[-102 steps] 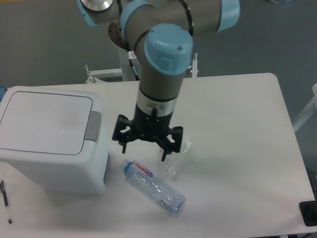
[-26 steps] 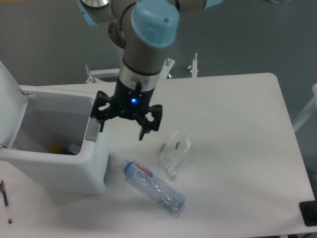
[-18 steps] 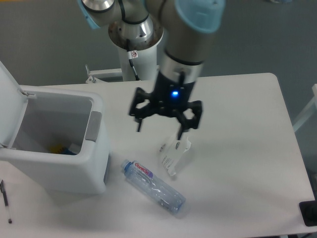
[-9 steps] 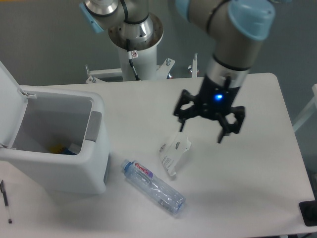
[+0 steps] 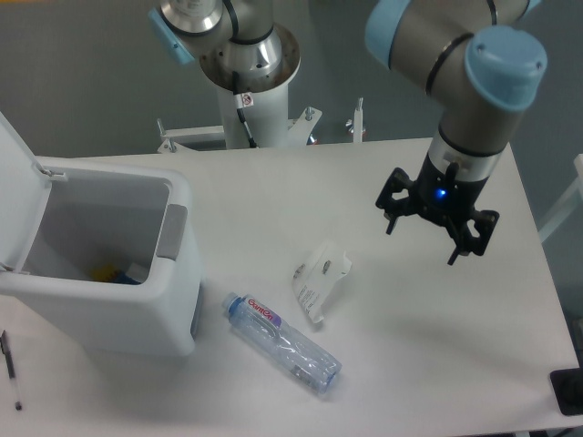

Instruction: Open the trash can

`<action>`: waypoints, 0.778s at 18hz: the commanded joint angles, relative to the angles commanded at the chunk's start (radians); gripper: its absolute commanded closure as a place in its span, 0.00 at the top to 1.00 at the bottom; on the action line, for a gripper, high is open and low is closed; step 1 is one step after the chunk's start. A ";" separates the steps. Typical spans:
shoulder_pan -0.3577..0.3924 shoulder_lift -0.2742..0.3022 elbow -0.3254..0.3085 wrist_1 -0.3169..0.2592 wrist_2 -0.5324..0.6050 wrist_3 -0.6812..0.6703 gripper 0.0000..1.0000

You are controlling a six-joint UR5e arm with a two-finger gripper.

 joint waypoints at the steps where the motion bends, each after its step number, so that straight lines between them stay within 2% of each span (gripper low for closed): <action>1: 0.003 -0.008 0.000 0.000 0.015 0.028 1.00; 6: 0.031 -0.063 0.015 0.003 0.054 0.173 1.00; 8: 0.044 -0.075 0.014 0.031 0.061 0.175 1.00; 14: 0.055 -0.078 0.011 0.048 0.055 0.164 1.00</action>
